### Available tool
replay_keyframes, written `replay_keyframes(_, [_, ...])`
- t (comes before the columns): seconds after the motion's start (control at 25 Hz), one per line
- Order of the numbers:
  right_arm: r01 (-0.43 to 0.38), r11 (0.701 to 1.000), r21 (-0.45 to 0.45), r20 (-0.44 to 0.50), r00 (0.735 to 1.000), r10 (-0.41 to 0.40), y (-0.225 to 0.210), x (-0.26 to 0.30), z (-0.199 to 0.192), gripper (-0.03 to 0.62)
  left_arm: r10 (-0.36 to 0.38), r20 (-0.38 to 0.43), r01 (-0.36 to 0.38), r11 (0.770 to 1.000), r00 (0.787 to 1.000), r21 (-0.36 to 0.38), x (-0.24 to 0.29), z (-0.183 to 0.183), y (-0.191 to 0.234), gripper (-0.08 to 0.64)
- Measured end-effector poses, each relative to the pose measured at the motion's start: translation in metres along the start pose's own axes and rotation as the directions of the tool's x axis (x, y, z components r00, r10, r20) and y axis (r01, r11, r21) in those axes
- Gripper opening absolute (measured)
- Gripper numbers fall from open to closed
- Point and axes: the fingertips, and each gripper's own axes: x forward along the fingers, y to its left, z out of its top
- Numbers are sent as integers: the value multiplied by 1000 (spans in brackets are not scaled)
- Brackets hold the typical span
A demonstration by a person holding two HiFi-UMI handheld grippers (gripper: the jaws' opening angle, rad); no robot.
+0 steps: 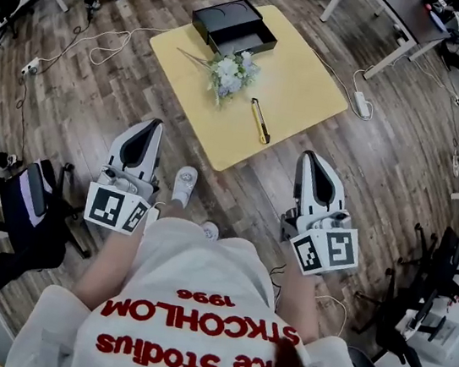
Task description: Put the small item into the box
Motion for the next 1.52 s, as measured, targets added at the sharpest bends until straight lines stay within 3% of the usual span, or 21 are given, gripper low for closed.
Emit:
replay_keyframes(0.56, [135, 990, 29, -3, 991, -135, -23, 101, -2, 5, -146, -11, 146, 989, 989, -25, 105, -13, 80, 5])
replay_keyframes(1.04, [317, 948, 37, -36, 948, -316, -35, 140, -14, 5, -306, -24, 304, 951, 952, -65, 179, -30, 126, 5])
replay_keyframes(1.28, [344, 938, 36, -76, 937, -340, -36, 145, -23, 6, -316, -37, 312, 946, 948, -90, 190, -41, 136, 6])
replay_keyframes(1.52, [314, 949, 45, -82, 947, -309, -46, 157, -26, 6, -295, -59, 289, 953, 954, -91, 191, -48, 135, 5])
